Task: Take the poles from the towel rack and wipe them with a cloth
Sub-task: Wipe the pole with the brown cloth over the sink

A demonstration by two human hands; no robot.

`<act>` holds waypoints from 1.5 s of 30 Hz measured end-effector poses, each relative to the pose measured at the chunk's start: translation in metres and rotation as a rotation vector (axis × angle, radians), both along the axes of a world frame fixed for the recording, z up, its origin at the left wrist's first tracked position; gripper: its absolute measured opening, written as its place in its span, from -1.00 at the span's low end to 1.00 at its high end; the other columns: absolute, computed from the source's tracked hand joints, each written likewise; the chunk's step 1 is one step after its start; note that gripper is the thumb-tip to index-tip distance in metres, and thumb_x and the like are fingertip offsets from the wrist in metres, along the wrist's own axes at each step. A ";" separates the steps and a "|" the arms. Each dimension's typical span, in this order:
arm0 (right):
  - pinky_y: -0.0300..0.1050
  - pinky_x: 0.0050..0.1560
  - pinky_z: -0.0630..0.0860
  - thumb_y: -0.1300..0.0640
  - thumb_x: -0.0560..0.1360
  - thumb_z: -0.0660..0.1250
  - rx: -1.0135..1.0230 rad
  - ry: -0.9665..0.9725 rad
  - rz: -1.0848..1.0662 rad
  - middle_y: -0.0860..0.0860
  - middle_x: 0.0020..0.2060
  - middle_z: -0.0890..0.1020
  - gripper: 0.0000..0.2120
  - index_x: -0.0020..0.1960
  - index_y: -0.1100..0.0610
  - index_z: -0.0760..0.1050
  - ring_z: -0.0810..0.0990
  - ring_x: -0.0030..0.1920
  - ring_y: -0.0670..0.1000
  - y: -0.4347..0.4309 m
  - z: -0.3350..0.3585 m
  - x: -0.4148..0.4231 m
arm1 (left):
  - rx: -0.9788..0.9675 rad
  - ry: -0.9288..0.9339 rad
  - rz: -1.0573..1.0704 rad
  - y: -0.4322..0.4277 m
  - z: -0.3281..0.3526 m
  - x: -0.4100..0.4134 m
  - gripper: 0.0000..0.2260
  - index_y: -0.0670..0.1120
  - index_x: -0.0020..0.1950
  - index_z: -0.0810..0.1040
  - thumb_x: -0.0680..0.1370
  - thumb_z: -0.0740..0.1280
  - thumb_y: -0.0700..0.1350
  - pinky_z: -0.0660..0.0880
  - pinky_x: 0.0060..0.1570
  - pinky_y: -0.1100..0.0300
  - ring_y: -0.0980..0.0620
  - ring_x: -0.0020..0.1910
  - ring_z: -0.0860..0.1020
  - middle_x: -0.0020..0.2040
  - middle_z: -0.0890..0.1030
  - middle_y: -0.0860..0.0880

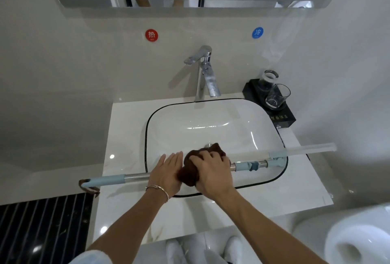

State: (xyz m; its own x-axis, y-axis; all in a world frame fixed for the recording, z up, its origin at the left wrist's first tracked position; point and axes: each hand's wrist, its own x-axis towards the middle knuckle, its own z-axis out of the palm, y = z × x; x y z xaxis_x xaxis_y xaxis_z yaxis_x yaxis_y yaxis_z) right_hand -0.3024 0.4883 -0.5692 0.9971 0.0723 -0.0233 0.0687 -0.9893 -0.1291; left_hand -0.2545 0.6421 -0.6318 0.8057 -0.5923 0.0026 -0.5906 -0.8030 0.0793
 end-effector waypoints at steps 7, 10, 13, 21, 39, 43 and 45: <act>0.06 0.15 0.40 -0.16 0.39 0.26 -0.009 0.068 -0.244 -0.12 0.19 0.52 -0.56 0.27 -0.21 0.42 0.49 0.19 0.10 -0.096 0.014 -0.006 | 0.067 -0.038 -0.013 0.015 0.001 0.003 -0.38 -0.20 0.05 0.64 0.00 0.58 -0.15 0.58 -0.01 -0.02 -0.02 -0.06 0.66 -0.04 0.67 -0.09; 0.08 0.07 0.40 -0.09 0.37 0.35 -0.062 0.075 -0.229 -0.07 0.15 0.54 -0.55 0.26 -0.18 0.43 0.50 0.14 0.11 -0.081 0.010 -0.005 | 0.085 -0.008 0.036 0.012 0.002 0.003 -0.35 -0.18 0.05 0.64 -0.04 0.59 -0.15 0.57 -0.03 -0.01 0.02 -0.13 0.66 -0.11 0.67 -0.04; 0.13 -0.11 0.47 0.10 0.16 0.52 -0.057 0.030 -0.219 0.01 -0.02 0.60 -0.44 0.15 -0.07 0.54 0.57 -0.02 0.16 -0.065 -0.010 -0.008 | 0.078 0.020 0.099 0.009 0.003 0.001 -0.29 -0.18 0.23 0.54 0.11 0.57 -0.04 0.51 0.05 -0.12 -0.01 -0.04 0.63 -0.02 0.65 -0.04; 0.05 0.14 0.44 0.03 0.37 0.38 0.232 0.133 -0.181 -0.05 0.19 0.54 -0.49 0.30 -0.14 0.43 0.50 0.19 0.10 -0.076 0.014 -0.002 | 0.145 0.184 0.102 -0.064 0.019 -0.007 -0.37 -0.07 0.54 -0.04 0.59 0.15 0.13 0.11 0.38 -0.14 -0.07 0.42 0.20 0.44 0.25 -0.04; 0.01 0.13 0.46 0.02 0.34 0.37 0.259 0.335 -0.009 -0.07 0.09 0.59 -0.57 0.21 -0.15 0.47 0.54 0.12 0.08 -0.085 0.028 0.023 | 0.229 0.167 0.185 -0.062 0.023 0.001 -0.52 -0.05 0.48 0.13 0.58 0.16 -0.05 0.41 -0.05 0.08 -0.05 0.26 0.35 0.30 0.37 -0.02; 0.04 0.21 0.38 -0.02 0.37 0.36 0.170 0.312 0.068 -0.06 0.23 0.51 -0.51 0.29 -0.14 0.41 0.46 0.23 0.09 -0.072 0.019 0.016 | 0.207 0.198 0.157 -0.060 0.022 0.003 -0.52 -0.04 0.46 0.14 0.57 0.18 -0.07 0.44 -0.04 0.06 -0.05 0.27 0.35 0.29 0.37 -0.01; -0.02 0.11 0.49 0.01 0.32 0.35 0.186 0.312 -0.013 -0.10 0.11 0.58 -0.54 0.21 -0.20 0.45 0.55 0.14 0.07 -0.101 0.025 0.020 | 0.188 0.204 0.149 -0.055 0.022 0.006 -0.51 -0.04 0.43 0.22 0.55 0.24 0.05 0.44 -0.17 0.06 -0.04 0.21 0.40 0.24 0.41 0.00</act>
State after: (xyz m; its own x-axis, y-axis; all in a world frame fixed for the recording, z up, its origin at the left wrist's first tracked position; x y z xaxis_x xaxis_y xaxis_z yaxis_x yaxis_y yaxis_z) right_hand -0.2822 0.3877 -0.5445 0.9449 0.0912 -0.3143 -0.0150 -0.9473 -0.3200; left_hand -0.2483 0.5866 -0.6096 0.8564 -0.4424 -0.2663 -0.4525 -0.8914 0.0254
